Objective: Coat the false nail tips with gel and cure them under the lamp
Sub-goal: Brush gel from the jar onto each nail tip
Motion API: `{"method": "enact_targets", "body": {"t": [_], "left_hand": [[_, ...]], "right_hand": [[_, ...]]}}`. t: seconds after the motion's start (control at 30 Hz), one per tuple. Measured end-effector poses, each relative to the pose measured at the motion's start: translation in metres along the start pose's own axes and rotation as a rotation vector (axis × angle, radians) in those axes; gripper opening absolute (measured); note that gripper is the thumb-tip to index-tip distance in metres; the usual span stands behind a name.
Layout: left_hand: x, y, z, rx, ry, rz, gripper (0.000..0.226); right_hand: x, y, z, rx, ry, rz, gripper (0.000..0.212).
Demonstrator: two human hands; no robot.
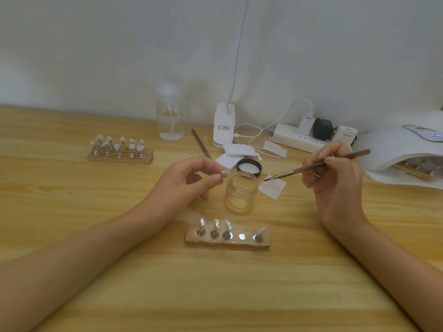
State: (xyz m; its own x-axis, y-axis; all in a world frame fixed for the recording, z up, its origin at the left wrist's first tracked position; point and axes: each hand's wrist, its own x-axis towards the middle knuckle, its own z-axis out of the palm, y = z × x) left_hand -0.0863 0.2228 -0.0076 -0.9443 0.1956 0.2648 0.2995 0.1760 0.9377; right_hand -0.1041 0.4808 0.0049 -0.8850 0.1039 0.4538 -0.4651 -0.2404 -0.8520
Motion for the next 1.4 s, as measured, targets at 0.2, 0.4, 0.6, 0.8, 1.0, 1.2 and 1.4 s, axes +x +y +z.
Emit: {"method": "enact_targets", "body": {"t": [0.2, 0.4, 0.6, 0.8, 1.0, 1.2, 1.4], "left_hand": [[-0.006, 0.008, -0.008, -0.263, 0.054, -0.067, 0.013], [-0.016, 0.013, -0.004, -0.211, 0.048, -0.036, 0.007], [-0.033, 0.029, 0.014, 0.196, -0.082, 0.176, 0.012], [-0.043, 0.022, 0.027, 0.570, -0.175, 0.241, 0.010], [-0.044, 0.015, 0.030, 0.605, -0.117, 0.183, 0.015], [-0.041, 0.012, 0.030, 0.578, -0.101, 0.125, 0.013], [-0.031, 0.021, 0.001, 0.461, -0.412, -0.065, 0.037]], "right_hand": [[-0.001, 0.005, 0.004, 0.033, -0.015, 0.076, 0.009], [0.000, 0.008, 0.003, 0.009, -0.006, 0.105, 0.009], [0.001, 0.008, 0.004, -0.009, 0.005, 0.117, 0.008], [0.000, 0.008, 0.005, -0.016, 0.003, 0.125, 0.008], [0.000, 0.007, 0.005, -0.021, 0.005, 0.137, 0.010], [-0.002, 0.004, 0.005, 0.023, 0.010, 0.122, 0.019], [0.002, -0.027, 0.015, -0.100, -0.070, 0.011, 0.008]]}}
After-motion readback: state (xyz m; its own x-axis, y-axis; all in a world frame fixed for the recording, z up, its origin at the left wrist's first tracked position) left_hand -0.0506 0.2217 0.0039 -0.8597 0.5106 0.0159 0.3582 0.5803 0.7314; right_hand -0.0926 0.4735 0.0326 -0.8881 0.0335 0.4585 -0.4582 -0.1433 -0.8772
